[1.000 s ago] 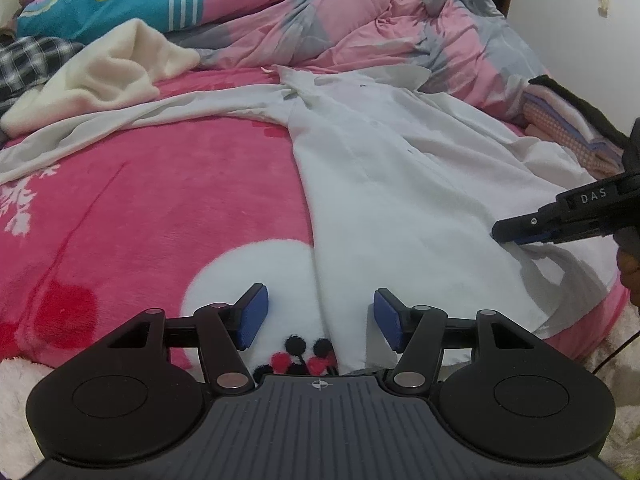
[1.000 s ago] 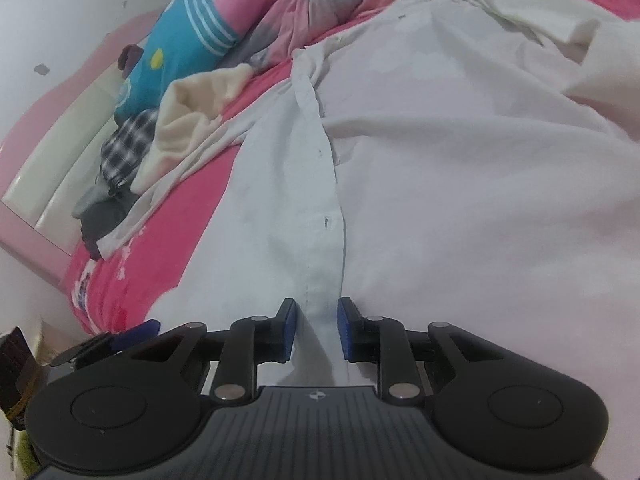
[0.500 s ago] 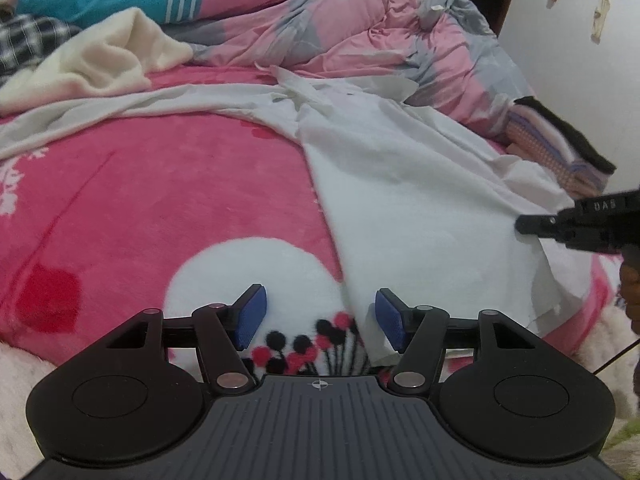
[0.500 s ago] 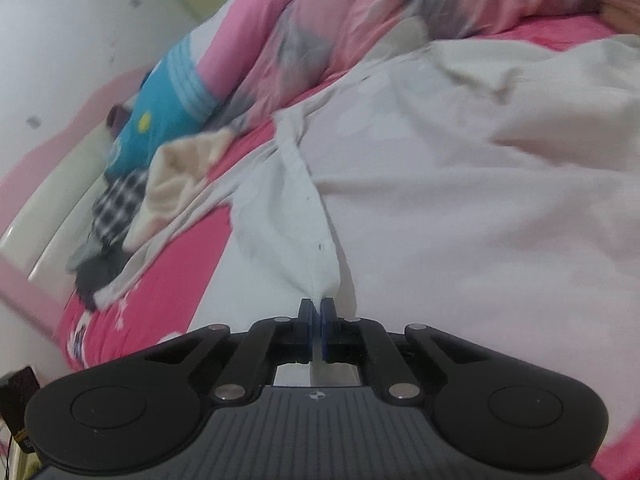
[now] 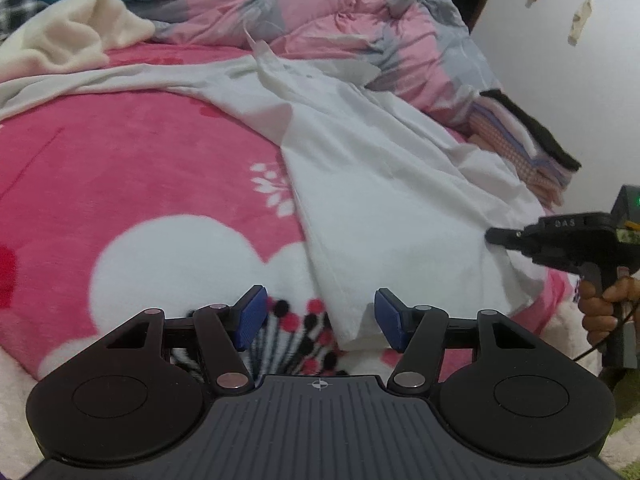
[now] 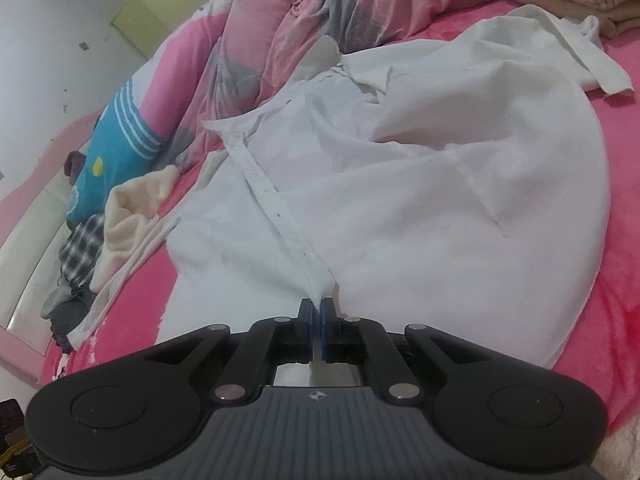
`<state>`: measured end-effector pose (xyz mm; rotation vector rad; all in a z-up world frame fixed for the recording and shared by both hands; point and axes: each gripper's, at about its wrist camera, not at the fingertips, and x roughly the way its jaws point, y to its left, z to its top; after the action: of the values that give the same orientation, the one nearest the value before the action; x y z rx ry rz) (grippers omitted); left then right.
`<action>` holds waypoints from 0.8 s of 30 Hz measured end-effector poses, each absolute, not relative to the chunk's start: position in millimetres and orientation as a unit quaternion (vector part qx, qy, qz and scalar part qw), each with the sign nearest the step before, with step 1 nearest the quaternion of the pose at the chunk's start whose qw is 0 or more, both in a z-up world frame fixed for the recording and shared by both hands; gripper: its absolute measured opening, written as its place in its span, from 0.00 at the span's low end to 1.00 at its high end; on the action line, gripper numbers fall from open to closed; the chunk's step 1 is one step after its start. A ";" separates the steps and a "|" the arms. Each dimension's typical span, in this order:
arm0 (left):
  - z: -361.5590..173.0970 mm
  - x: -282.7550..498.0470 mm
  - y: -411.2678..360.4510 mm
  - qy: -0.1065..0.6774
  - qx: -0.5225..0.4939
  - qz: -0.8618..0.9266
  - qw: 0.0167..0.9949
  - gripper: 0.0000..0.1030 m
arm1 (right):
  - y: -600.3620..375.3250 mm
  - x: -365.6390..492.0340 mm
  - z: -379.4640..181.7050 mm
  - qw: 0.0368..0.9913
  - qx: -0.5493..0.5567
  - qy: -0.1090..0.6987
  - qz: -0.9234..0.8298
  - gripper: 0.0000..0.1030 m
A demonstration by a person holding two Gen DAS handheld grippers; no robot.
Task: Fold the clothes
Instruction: 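Pinch the white shirt placket with the right gripper and pull it straight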
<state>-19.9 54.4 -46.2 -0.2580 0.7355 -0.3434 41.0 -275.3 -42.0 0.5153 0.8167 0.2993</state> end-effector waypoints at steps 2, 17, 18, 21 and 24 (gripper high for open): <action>-46.1 -19.2 49.4 0.362 -0.119 -0.166 0.910 0.57 | -278.3 43.1 -45.2 0.878 0.243 0.389 0.136 0.03; -44.7 -20.5 27.6 0.388 -0.129 -0.159 0.899 0.44 | -287.9 51.1 -55.3 0.875 0.253 0.389 0.140 0.03; -44.3 -20.8 25.9 0.389 -0.125 -0.156 0.899 0.44 | -288.4 50.7 -55.1 0.874 0.254 0.388 0.141 0.03; -41.9 -21.3 20.9 0.391 -0.110 -0.149 0.902 0.44 | -289.9 48.6 -53.6 0.872 0.261 0.386 0.147 0.04; -39.1 -22.9 11.3 0.387 -0.074 -0.143 0.908 0.44 | -289.6 46.9 -52.2 0.869 0.265 0.385 0.159 0.05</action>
<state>-22.9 11.3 -39.1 -0.1530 0.7996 -0.2949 46.9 -289.6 -52.2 0.5544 0.8063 0.3329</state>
